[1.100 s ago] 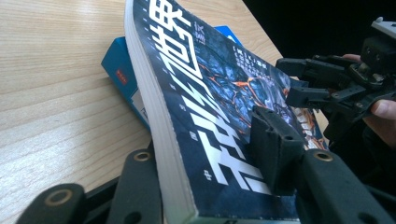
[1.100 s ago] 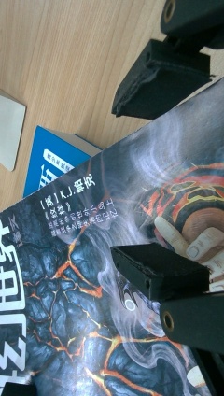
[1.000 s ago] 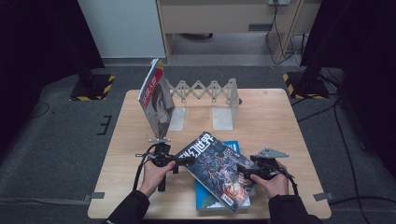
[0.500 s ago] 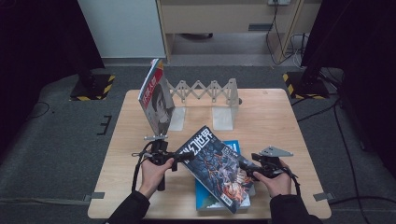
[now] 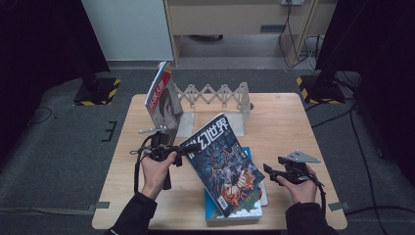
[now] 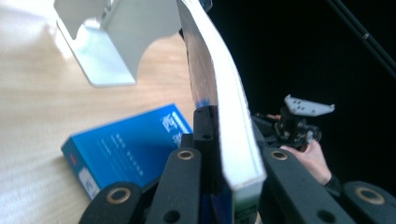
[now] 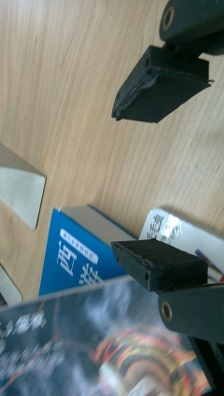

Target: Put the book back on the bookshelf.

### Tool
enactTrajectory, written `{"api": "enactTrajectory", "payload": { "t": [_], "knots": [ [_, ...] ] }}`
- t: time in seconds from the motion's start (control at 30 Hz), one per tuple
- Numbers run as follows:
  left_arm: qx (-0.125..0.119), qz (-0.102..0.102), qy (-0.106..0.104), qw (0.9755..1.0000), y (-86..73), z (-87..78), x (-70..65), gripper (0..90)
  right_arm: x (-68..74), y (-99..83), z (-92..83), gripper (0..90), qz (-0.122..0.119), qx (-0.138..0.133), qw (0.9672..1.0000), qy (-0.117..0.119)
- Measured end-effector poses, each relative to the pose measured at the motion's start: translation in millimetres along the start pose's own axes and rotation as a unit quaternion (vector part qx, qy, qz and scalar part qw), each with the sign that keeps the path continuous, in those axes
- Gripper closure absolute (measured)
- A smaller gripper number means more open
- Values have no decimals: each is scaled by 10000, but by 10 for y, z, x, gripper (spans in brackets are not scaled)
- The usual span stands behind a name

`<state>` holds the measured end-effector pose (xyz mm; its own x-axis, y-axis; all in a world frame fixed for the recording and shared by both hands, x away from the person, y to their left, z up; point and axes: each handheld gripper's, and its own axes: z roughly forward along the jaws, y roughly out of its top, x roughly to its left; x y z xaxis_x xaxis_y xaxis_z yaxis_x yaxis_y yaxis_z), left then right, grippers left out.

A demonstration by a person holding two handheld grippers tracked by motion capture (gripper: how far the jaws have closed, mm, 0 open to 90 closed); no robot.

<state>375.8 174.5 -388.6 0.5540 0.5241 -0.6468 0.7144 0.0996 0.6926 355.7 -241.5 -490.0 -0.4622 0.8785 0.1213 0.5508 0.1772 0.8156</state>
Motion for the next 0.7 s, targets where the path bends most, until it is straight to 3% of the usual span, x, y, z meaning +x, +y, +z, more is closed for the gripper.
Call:
{"api": "enactTrajectory", "payload": {
  "t": [0.27,0.33,0.57,0.7],
  "knots": [
    [-103,105,43,9999,169,-60,-138,817,-156,-39,-2,293,99,71,9996,-244],
    [-109,118,-45,9999,199,-78,-164,817,-183,-44,-3,291,103,96,9995,-267],
    [-353,247,39,9991,366,-194,-269,817,-267,-73,10,288,125,204,9990,-378],
    [-512,444,219,9975,507,-283,-340,817,-308,-92,30,283,139,280,9986,-425]
  ]
}}
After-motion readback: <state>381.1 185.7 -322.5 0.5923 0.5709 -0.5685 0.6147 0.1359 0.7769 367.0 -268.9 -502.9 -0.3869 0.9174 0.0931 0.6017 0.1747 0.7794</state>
